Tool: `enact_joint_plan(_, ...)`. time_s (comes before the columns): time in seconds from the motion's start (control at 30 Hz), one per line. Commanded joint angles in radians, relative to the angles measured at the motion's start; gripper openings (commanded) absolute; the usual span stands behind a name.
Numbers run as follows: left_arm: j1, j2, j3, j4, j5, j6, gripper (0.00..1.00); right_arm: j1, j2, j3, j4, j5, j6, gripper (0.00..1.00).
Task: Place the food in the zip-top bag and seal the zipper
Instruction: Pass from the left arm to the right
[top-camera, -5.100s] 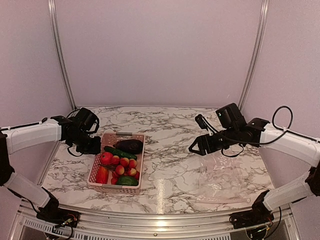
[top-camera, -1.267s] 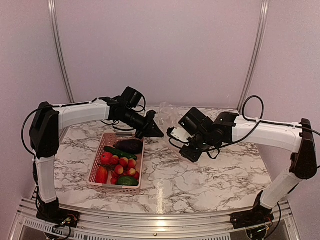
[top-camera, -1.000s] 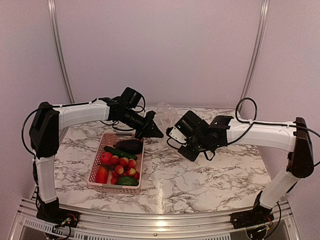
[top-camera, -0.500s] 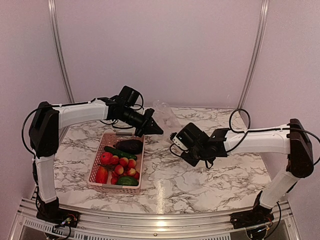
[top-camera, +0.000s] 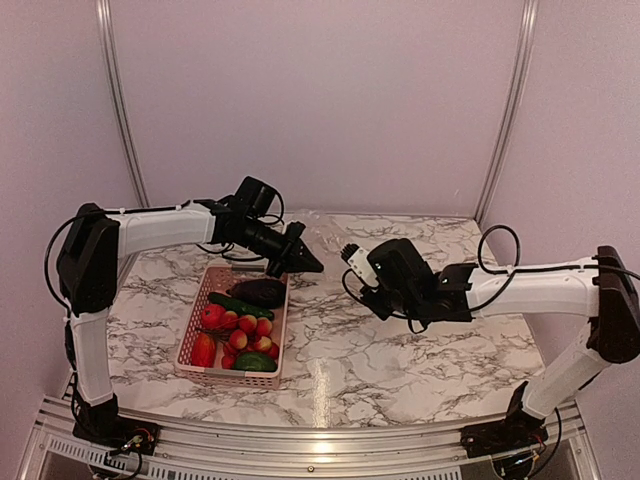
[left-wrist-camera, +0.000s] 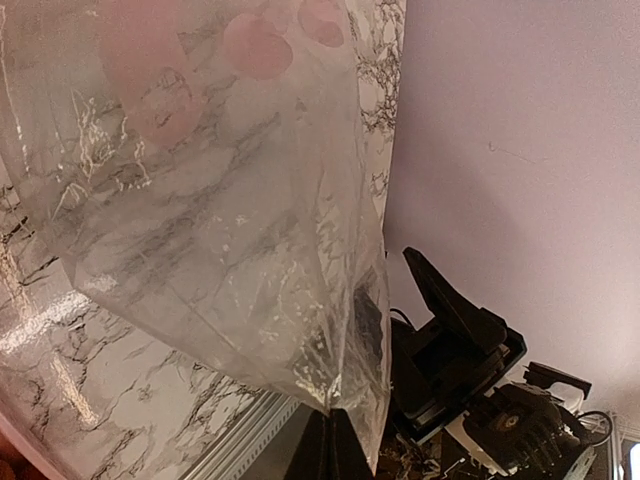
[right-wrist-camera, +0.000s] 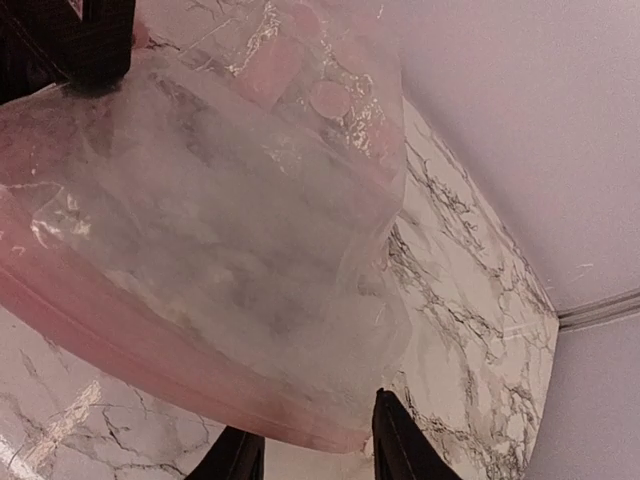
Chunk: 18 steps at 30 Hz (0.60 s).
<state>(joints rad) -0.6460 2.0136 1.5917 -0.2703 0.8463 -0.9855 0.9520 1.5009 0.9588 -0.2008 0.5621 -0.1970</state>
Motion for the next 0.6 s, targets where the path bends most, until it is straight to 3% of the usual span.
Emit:
enact_joint_plan(0.0, 0.005, -0.053, -0.028, 0.037, 0.032, -0.017, 0.0, 0.006, 0.001, -0.017, 0.076, -0.026, -0.04, 0.35)
enact_joint_plan(0.23, 0.006, -0.075, -0.06, 0.086, 0.06, -0.048, 0.0, 0.007, 0.038, -0.036, 0.13, -0.006, -0.09, 0.35)
enact_joint_plan(0.47, 0.015, -0.075, -0.057, 0.107, 0.055, -0.055, 0.0, 0.006, 0.038, -0.011, 0.122, -0.032, -0.073, 0.0)
enact_joint_plan(0.53, 0.022, -0.08, -0.038, 0.085, 0.022, -0.037, 0.03, 0.007, 0.015, 0.01, 0.085, -0.041, -0.028, 0.0)
enact_joint_plan(0.57, 0.027, -0.087, -0.013, 0.026, -0.016, 0.011, 0.11, 0.006, -0.006, 0.024, 0.058, -0.045, -0.005, 0.0)
